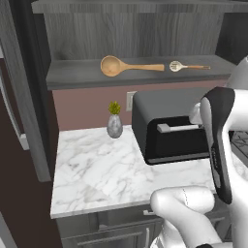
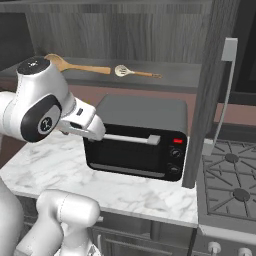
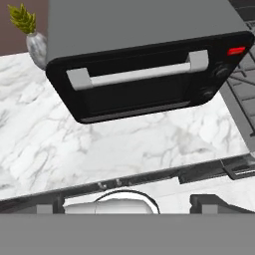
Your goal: Organize the utensils by type. Pick up the wooden spoons from the counter and place them in the open cabinet. Then pick up the metallic utensils from the counter and place them in the open drawer.
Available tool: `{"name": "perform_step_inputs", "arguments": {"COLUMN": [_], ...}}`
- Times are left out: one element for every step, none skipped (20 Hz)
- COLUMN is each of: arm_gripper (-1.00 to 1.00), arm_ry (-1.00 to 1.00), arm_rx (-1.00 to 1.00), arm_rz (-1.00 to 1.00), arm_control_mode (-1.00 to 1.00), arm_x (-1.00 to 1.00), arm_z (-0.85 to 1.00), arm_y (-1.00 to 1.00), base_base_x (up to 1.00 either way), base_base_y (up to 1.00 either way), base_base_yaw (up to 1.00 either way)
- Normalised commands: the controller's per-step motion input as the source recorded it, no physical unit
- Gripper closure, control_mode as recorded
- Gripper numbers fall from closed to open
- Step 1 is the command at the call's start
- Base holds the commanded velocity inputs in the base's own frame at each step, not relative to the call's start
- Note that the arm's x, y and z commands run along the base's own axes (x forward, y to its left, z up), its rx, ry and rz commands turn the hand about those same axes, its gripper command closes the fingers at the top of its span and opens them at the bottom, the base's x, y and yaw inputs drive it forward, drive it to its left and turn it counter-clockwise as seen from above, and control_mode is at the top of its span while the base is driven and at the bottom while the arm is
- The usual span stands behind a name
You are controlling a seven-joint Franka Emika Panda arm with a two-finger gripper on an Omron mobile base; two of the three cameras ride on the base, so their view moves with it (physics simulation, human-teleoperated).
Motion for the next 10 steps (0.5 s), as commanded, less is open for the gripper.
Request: {"name": "perform_step_inputs", "arguments": {"arm_gripper": [-1.00,-1.00,-1.00,-1.00,-1.00,-1.00,-1.00,-1.00,-1.00,-1.00], "arm_ry": [0.14,0.10,0.05,0.00,0.00,0.00,0.00,0.00,0.00,0.00], "arm_rx": [0.00,0.02,0.15,0.03,0.01,0.00,0.00,0.00,0.00,0.00], "arm_rz": [0.00,0.00,0.00,0.00,0.00,0.00,0.00,0.00,0.00,0.00], "arm_control_mode": [-1.00,-1.00,-1.00,-1.00,-1.00,-1.00,-1.00,-1.00,-1.00,1.00], "arm_x": [-0.51,-0.42,-0.20,0.00,0.00,0.00,0.00,-0.09,-0.55,0.00], "arm_z": [-0.62,-0.46,-0.18,0.00,0.00,0.00,0.00,0.00,-0.14,0.00], "arm_y": [0.04,0.00,-0.02,0.00,0.00,0.00,0.00,0.00,0.00,0.00], "base_base_x": [0.00,0.00,0.00,0.00,0.00,0.00,0.00,0.00,0.00,-0.89], "base_base_y": [0.00,0.00,0.00,0.00,0.00,0.00,0.00,0.00,0.00,-0.06], "base_base_yaw": [0.00,0.00,0.00,0.00,0.00,0.00,0.00,0.00,0.00,0.00]}}
